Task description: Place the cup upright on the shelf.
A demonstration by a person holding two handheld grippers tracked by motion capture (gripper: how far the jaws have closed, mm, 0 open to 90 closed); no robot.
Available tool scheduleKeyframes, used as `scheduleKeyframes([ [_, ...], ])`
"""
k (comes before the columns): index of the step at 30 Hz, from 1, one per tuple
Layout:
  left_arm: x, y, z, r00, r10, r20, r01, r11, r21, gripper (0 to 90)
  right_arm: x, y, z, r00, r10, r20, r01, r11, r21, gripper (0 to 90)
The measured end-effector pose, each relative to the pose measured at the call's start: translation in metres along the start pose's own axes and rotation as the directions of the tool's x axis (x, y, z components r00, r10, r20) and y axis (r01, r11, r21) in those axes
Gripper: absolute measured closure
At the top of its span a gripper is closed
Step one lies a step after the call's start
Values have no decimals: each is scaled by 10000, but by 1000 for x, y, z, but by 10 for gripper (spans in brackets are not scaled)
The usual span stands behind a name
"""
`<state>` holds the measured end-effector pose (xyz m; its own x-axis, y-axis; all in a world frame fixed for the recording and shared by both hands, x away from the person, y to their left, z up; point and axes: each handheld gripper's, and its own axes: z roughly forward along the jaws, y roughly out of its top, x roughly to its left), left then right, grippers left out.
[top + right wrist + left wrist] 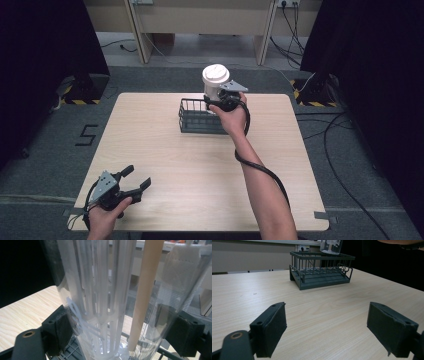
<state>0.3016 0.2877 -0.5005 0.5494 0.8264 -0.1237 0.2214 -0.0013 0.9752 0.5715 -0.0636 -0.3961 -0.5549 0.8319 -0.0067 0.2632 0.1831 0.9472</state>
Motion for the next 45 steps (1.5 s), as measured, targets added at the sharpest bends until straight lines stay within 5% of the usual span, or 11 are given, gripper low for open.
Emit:
scheduleKeyframes([
  [45, 0, 0, 0, 10000, 21, 76, -21, 10000, -19, 153, 6, -33, 29, 9993, 356, 131, -367, 9952, 908, 184],
])
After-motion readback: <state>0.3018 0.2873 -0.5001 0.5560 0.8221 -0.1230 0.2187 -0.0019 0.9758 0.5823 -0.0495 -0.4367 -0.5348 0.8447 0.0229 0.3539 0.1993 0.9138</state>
